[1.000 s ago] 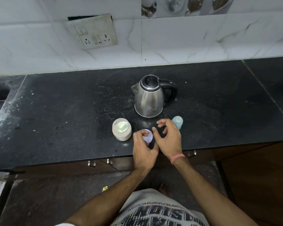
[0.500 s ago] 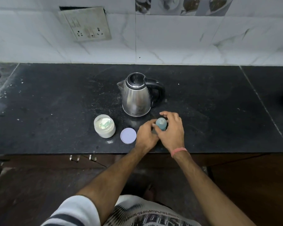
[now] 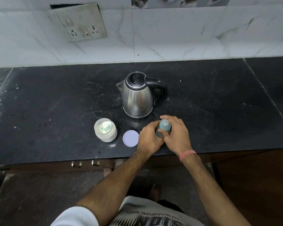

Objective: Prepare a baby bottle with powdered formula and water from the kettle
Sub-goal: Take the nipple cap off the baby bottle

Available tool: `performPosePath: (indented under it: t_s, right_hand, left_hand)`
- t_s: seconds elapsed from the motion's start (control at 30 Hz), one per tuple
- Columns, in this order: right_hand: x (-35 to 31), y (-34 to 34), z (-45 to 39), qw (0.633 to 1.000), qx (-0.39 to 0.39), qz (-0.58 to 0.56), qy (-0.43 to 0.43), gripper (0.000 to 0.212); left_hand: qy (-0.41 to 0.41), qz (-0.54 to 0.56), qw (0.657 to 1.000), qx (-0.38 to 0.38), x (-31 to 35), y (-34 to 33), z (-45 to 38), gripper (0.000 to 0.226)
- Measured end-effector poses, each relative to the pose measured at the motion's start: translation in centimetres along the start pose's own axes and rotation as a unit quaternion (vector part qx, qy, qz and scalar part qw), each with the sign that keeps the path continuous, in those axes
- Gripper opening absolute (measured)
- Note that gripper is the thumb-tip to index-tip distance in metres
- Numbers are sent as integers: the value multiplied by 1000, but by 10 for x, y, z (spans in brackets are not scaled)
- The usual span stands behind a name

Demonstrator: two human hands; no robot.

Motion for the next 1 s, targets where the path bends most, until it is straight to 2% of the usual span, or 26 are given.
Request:
performPosePath:
  t_s: [0.1, 0.17, 0.23, 0.3, 0.37, 0.6, 0.9, 1.0]
  right_hand:
    - [2, -1, -9, 995, -94, -9, -18, 61]
    - [1, 3, -15, 992, -123, 4, -23, 65]
    - [-2, 10, -21, 991, -109, 69, -24, 65]
    - [-8, 18, -24, 988, -78, 135, -10, 57]
    - [-16, 22, -24, 986, -73, 149, 18, 48]
    - [-26, 23, -20, 977, -136, 152, 63, 54]
    - [-26, 23, -20, 983, -152, 94, 34, 55]
    - [-22, 27, -19, 990, -128, 50, 34, 60]
  left_hand:
    - [-4, -1, 1000, 9, 0, 0, 1, 51]
    - [-7, 4, 1000, 18, 1, 0, 1, 57]
    - [-7, 11, 1000, 23, -3, -2, 0, 53]
    - [-4, 17, 1000, 22, -5, -5, 0, 49]
    - [-6, 15, 1000, 23, -5, -5, 1, 49]
    - [-5, 10, 1000, 20, -4, -3, 3, 57]
    - [-3, -2, 1000, 16, -3, -3, 3, 55]
    - [-1, 1, 1000, 20, -3, -4, 4, 57]
Point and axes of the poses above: each hand's wrist, its own z-axis away from the middle knuckle, its own y-axis out of the back of the hand, x = y × z, the point moved 9 cm from there along -z, towards the middle knuckle, and after that the axes turned 9 degrees about -z, right-handed, at the moved point
